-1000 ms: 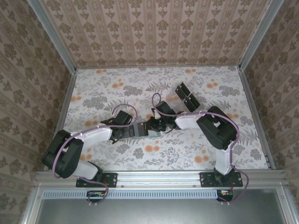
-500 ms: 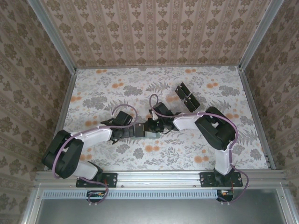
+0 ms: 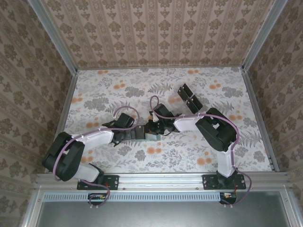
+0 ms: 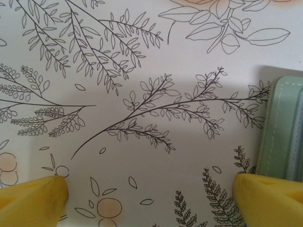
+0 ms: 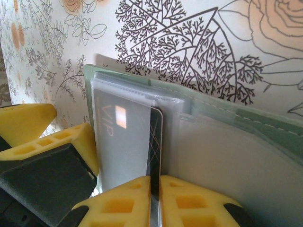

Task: Put the credit cards into the card holder
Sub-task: Insert the credit card into the card slot.

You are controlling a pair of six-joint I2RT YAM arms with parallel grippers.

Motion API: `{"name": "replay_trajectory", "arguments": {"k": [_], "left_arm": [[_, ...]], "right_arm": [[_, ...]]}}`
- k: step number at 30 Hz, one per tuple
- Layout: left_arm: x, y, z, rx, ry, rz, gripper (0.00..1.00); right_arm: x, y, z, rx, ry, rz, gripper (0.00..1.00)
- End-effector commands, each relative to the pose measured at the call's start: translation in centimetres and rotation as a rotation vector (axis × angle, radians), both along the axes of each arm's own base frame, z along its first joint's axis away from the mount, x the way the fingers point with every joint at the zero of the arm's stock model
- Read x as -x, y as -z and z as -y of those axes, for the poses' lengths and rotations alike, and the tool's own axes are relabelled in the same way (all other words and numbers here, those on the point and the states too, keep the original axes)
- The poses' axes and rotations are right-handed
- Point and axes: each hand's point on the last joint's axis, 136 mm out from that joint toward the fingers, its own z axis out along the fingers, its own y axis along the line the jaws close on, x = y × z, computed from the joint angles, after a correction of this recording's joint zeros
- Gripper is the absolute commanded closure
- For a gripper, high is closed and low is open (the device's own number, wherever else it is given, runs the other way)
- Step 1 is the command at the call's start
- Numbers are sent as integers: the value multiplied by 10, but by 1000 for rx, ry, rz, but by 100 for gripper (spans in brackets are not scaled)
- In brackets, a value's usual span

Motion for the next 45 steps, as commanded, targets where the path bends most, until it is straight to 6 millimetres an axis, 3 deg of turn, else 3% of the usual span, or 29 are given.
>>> {"name": "replay_trajectory", "arguments": {"k": [1,5,8,13,22,25,32,40,45], "left_arm": [[16,21,1,21,10,-71,0],[16,19,1,21,10,-67,0],[15,16,0,19,8,-62,0],[10,1,0,24,6,-36,0],[0,-40,-7,55,-9,50,0],[-2,-50,-8,69,-16,74,0],[-4,-57,-5,97,-8,92,0],[-10,-63,28,260,80,123,0],[-14,-60,41,325,88,131,0]], "right_arm": [[6,3,-12,-30,-27,-31,86],[6,-3,-12,-37,-27,-23,78],[4,-13,-11,-38,-24,-7,63],[-1,-34,-9,-50,-20,27,51],[-7,-90,7,-72,-13,140,47],[-7,-100,19,-37,1,171,46],[-4,-95,50,112,26,225,47],[-3,-73,108,400,85,297,44],[-1,-54,113,430,82,281,44]]}}
